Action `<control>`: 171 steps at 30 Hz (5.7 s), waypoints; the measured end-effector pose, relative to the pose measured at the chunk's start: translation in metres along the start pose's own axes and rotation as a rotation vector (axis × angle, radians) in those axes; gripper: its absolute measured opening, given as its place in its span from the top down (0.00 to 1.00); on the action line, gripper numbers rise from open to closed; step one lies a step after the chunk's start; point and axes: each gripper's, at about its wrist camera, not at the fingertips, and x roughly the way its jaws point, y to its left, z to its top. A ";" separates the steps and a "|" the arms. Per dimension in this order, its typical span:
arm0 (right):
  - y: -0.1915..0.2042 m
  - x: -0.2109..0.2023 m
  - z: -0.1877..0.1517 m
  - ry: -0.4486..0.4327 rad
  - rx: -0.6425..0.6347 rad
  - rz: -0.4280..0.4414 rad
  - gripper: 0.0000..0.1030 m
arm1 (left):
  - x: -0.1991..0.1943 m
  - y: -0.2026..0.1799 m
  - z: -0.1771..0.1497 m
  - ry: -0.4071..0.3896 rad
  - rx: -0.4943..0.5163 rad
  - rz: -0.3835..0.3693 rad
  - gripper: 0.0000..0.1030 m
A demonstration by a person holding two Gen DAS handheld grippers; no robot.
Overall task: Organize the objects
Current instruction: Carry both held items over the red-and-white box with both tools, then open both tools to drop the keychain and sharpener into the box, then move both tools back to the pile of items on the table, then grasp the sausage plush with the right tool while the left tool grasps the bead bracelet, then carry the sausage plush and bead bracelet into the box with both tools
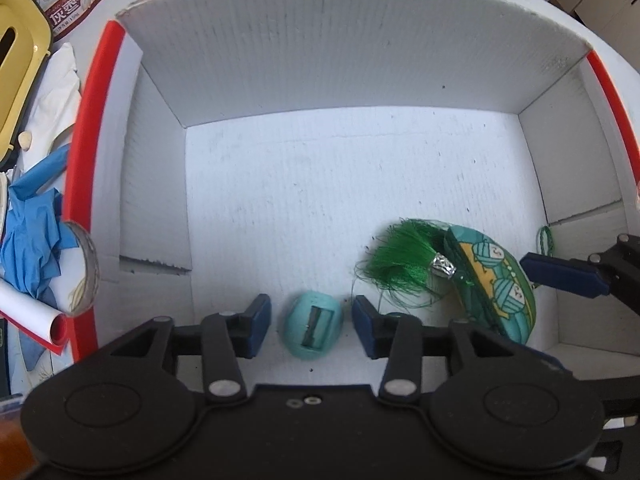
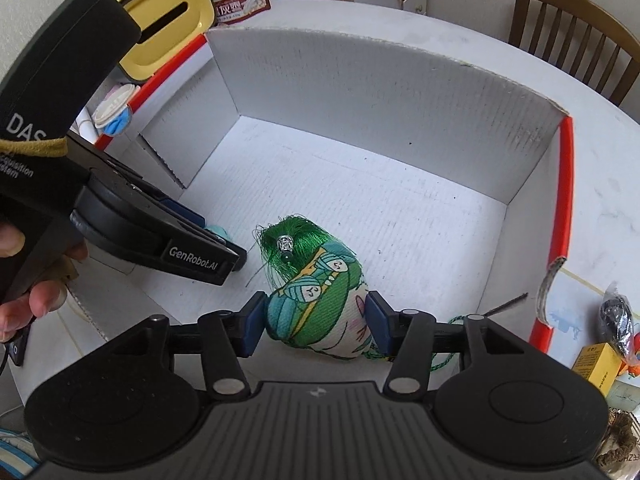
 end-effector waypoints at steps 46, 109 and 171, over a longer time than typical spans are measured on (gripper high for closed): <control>-0.067 -0.196 -0.121 -0.404 0.121 0.033 0.29 | -0.143 -0.135 -0.099 -0.514 0.097 0.003 0.19; -0.315 -0.156 -0.216 -0.341 0.318 -0.220 0.18 | -0.026 -0.324 -0.060 -0.571 0.191 0.028 0.23; -0.226 -0.219 -0.192 -0.345 0.221 -0.106 0.56 | -0.104 -0.285 -0.078 -0.542 0.086 -0.164 0.92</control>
